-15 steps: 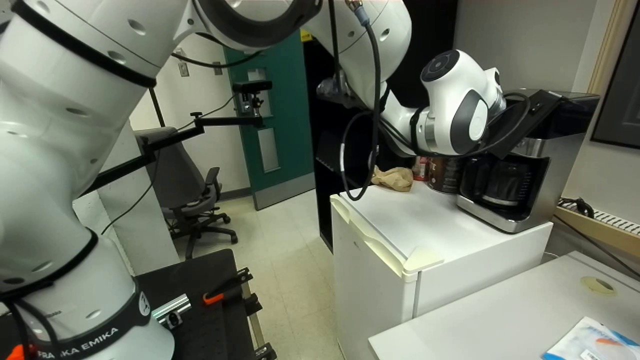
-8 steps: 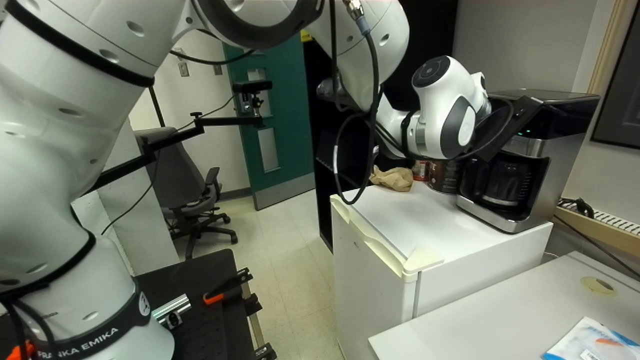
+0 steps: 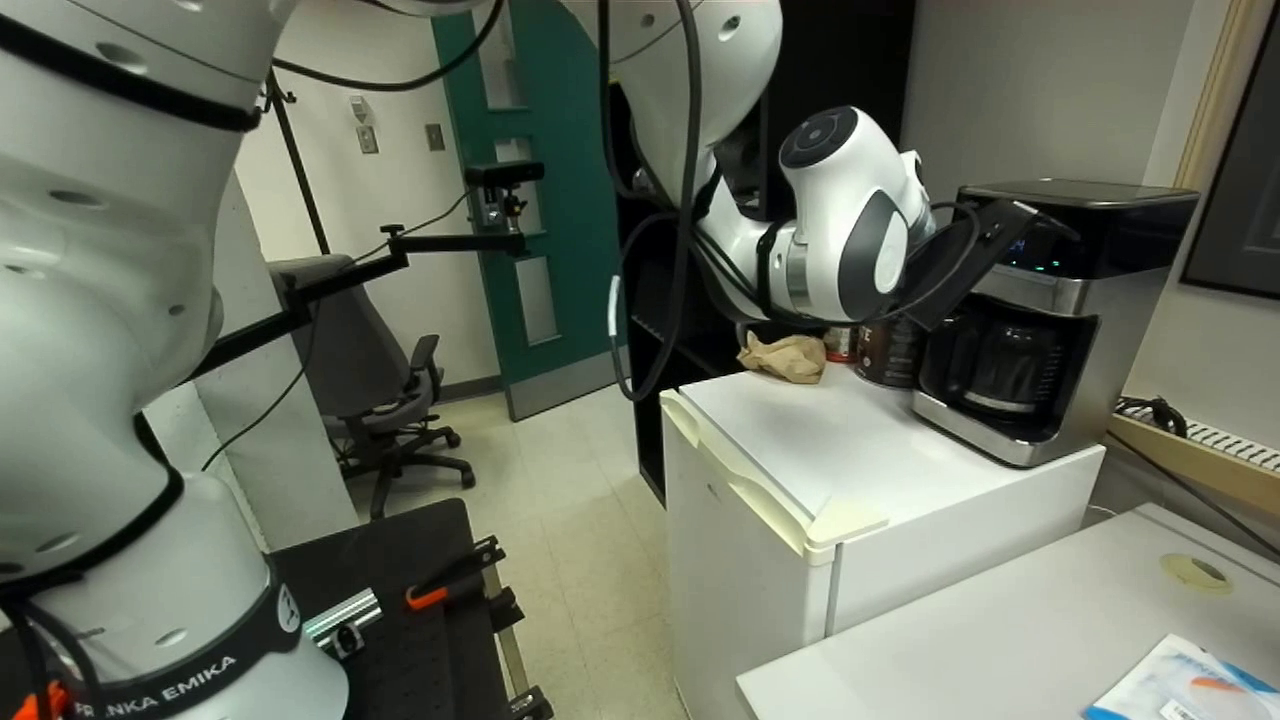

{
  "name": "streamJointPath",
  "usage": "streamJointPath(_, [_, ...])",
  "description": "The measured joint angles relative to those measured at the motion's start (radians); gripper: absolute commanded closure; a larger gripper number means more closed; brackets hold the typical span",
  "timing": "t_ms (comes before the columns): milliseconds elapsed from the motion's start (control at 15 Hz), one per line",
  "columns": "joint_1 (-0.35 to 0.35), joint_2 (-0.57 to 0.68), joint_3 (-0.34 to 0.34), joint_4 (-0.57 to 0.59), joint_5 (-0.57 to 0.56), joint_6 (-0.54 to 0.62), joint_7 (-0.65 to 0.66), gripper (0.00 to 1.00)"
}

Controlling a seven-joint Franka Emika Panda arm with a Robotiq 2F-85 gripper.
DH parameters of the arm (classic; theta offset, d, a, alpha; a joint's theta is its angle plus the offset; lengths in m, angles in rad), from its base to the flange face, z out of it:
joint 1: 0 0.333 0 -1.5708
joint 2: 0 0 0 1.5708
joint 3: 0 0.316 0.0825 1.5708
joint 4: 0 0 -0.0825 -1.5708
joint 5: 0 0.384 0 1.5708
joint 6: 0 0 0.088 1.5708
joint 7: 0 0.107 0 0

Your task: Press a button on the machine

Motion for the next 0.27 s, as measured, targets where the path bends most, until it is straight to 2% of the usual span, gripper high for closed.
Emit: streamJointPath(267, [-0.049,-0.066,0.041,-0.106,-0.032,0.000,0.000,1.00])
